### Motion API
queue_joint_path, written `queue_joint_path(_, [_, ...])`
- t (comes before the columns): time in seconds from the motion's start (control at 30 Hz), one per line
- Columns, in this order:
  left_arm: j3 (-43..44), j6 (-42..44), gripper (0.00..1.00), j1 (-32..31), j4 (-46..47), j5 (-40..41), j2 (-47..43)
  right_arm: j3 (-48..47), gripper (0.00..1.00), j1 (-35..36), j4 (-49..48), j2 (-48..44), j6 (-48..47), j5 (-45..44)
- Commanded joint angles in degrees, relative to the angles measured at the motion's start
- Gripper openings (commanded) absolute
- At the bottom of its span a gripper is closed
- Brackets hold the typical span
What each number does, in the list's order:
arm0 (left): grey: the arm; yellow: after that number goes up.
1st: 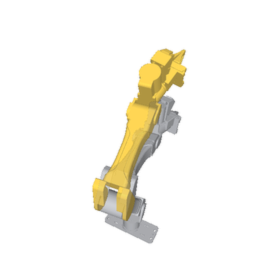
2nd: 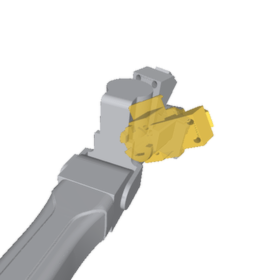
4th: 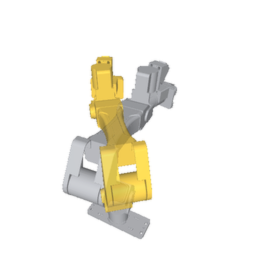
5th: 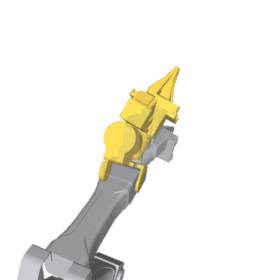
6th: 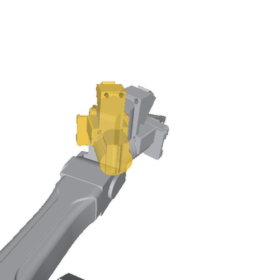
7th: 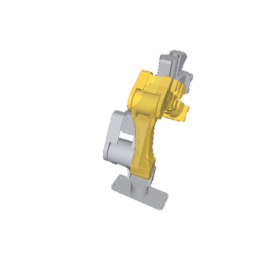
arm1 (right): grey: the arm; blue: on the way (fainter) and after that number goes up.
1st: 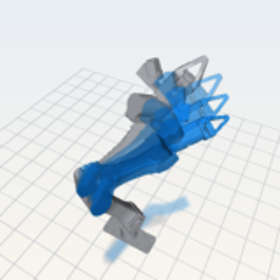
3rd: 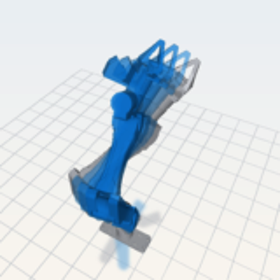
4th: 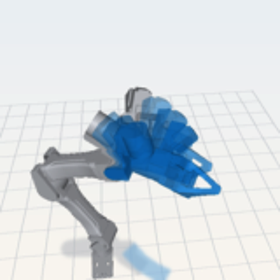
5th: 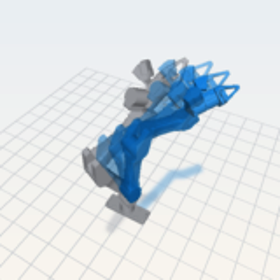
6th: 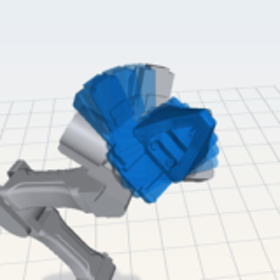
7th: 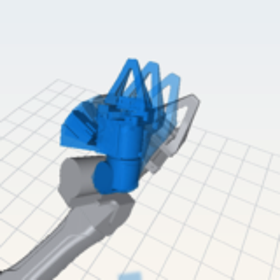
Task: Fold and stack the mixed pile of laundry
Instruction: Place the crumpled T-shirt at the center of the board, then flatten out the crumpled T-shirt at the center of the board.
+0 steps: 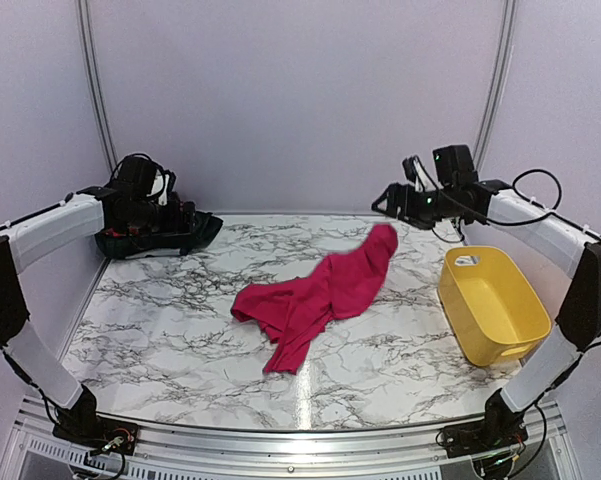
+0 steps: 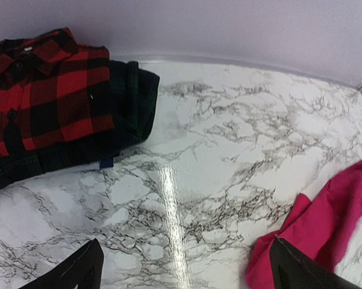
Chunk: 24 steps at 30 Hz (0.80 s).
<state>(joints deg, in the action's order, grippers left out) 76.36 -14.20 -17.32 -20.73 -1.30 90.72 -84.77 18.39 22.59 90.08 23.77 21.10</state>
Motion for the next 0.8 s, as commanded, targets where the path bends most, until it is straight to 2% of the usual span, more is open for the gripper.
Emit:
queue_joint_path(0.0, [-5.58, 3.21, 0.99, -0.31, 0.16, -7.31, -2.25, 7.44, 0.87, -0.46, 11.70, -5.16, -7.25, -8.43])
queue_joint_path(0.1, [-9.19, 5.26, 0.97, -2.53, -0.04, -12.63, -2.29, 8.72, 0.81, -0.38, 11.63, -3.54, -9.24, -4.69])
queue_joint_path(0.17, [-11.13, 5.66, 0.91, -5.24, 0.18, -16.35, -2.05, 7.74, 0.79, -0.23, 13.12, -0.67, -11.17, -1.90])
queue_joint_path(0.37, [-15.20, 6.64, 0.73, -18.66, -0.05, -21.69, 0.08, 2.98, 0.75, 1.71, 19.56, 8.66, -17.31, 0.77])
queue_joint_path(0.43, [-16.40, 4.84, 0.69, -21.18, -0.01, -21.89, 1.28, 1.50, 0.74, 3.19, 21.18, 11.58, -17.51, 0.88])
queue_joint_path(0.57, [-17.84, 3.86, 0.68, -25.45, -0.01, -20.33, 3.77, 0.46, 0.76, 8.01, 20.60, 16.29, -15.35, -1.35])
queue_joint_path(0.77, [-17.39, 1.22, 0.63, -28.22, 0.82, -18.27, 9.74, -1.17, 0.77, 10.65, 18.81, 22.09, -11.21, -6.88])
